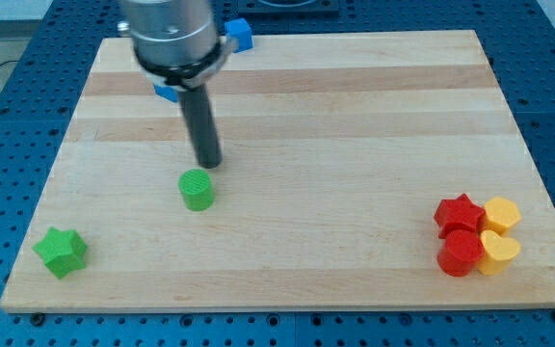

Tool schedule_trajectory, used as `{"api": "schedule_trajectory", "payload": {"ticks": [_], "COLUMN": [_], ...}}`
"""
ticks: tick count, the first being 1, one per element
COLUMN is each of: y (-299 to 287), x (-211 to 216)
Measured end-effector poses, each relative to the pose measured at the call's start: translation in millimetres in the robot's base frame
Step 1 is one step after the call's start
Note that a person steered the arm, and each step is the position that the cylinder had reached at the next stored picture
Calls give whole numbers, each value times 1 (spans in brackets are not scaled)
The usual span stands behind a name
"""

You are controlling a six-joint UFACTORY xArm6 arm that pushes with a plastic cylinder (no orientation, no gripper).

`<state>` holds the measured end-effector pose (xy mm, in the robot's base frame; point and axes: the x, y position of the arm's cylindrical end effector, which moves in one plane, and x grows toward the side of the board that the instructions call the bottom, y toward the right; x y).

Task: Keep green circle on right side of green star

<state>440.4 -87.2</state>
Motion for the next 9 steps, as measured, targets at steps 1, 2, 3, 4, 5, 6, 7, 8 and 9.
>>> {"api": "schedule_trajectory", "payload": {"ticks": [1, 2, 3, 4, 5, 6, 7, 8, 9], "y": [6, -21, -36, -25, -52, -86, -91, -85, -47], "x": [31, 74, 84, 54, 51, 80, 103, 104, 103]}}
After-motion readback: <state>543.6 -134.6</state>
